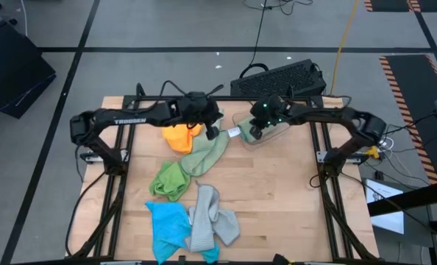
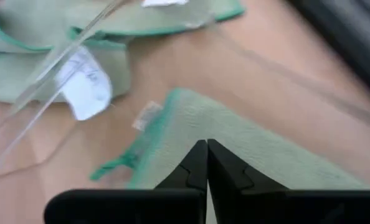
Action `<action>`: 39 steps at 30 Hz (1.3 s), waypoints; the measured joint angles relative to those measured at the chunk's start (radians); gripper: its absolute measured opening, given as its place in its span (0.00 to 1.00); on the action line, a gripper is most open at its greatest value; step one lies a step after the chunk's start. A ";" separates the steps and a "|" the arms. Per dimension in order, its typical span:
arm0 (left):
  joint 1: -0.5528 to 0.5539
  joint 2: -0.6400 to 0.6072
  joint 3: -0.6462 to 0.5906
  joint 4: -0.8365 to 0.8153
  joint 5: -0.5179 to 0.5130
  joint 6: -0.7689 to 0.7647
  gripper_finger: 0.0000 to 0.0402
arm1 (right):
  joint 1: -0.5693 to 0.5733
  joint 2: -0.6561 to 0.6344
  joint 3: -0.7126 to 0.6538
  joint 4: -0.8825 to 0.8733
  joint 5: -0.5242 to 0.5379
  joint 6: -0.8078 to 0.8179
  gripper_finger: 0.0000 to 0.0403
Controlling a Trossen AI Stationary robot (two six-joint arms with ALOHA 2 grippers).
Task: Fold microfiber towels
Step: Put the folded light green microfiber towel into the transparent bin
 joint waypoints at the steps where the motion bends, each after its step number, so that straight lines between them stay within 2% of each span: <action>1: -0.007 0.001 -0.003 0.005 -0.003 0.001 0.02 | -0.003 -0.020 0.000 -0.018 0.035 -0.009 0.00; 5: -0.037 0.004 -0.005 0.028 -0.066 -0.003 0.04 | -0.025 -0.047 -0.010 -0.071 0.124 -0.028 0.00; 13: -0.092 0.007 -0.005 0.081 -0.078 0.016 0.01 | -0.077 0.014 -0.096 0.038 0.121 -0.021 0.00; 21: -0.109 0.007 -0.005 0.120 -0.079 0.030 0.05 | -0.076 0.093 -0.100 0.084 0.117 -0.021 0.00; 24: -0.108 0.007 -0.005 0.120 -0.080 0.030 0.03 | -0.076 0.072 -0.099 0.074 0.116 -0.021 0.00; 29: -0.109 0.007 -0.005 0.120 -0.080 0.038 0.01 | -0.080 -0.034 -0.095 0.064 0.122 -0.032 0.00; 32: -0.108 0.007 -0.005 0.120 -0.080 0.039 0.03 | -0.092 -0.070 -0.095 0.033 0.174 -0.059 0.00; 39: -0.109 0.007 -0.005 0.120 -0.079 0.035 0.03 | -0.117 -0.044 -0.096 -0.030 0.203 -0.078 0.00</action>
